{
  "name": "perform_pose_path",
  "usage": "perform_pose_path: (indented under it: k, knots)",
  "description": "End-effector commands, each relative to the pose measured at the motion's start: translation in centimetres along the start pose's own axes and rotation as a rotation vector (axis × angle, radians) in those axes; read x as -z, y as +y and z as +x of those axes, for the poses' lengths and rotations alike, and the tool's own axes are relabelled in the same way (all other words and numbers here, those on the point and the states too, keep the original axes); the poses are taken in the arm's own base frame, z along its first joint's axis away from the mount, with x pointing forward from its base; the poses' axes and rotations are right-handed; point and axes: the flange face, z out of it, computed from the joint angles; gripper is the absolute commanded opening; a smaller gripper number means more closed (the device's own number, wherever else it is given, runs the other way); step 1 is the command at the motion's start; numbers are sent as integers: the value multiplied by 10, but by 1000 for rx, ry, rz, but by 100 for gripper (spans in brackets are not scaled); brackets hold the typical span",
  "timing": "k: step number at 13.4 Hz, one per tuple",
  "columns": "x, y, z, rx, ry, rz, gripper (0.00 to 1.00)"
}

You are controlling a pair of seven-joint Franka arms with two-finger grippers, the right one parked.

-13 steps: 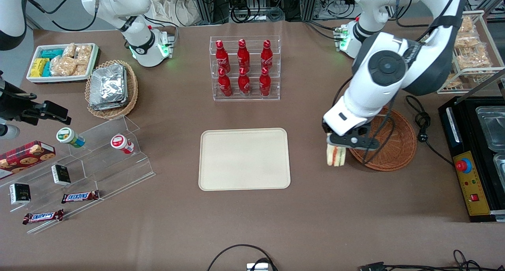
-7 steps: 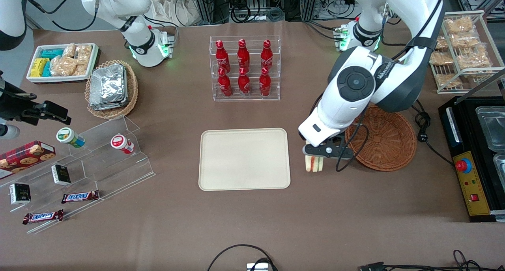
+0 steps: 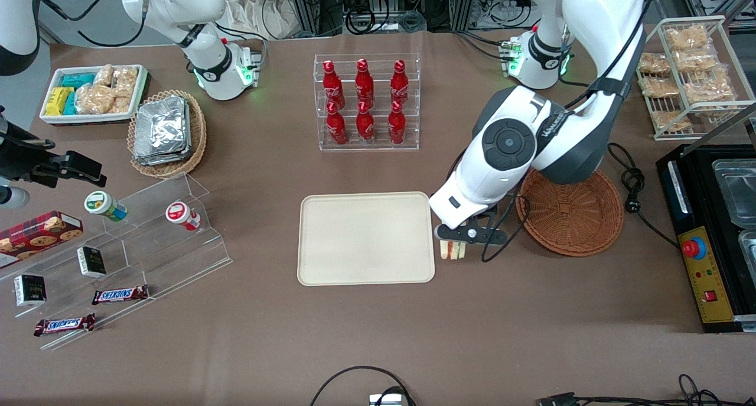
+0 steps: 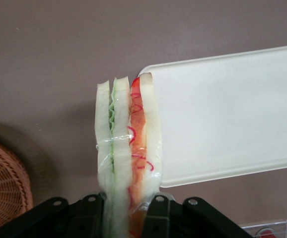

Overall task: Place sandwich from basket to tray
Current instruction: 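Carry the sandwich over the cream tray with the left gripper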

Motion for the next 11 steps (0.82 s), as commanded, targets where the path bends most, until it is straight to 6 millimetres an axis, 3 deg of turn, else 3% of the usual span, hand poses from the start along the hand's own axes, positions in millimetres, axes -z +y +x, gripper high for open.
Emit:
perform_pose_path:
  k: [1, 3, 5, 11]
  knots:
    - [-16, 26, 1, -46, -5, 26, 22]
    - [-32, 29, 6, -34, -14, 19, 22]
    - [-48, 60, -3, -67, -4, 23, 22]
    - [-108, 80, 6, -2, 14, 11, 22]
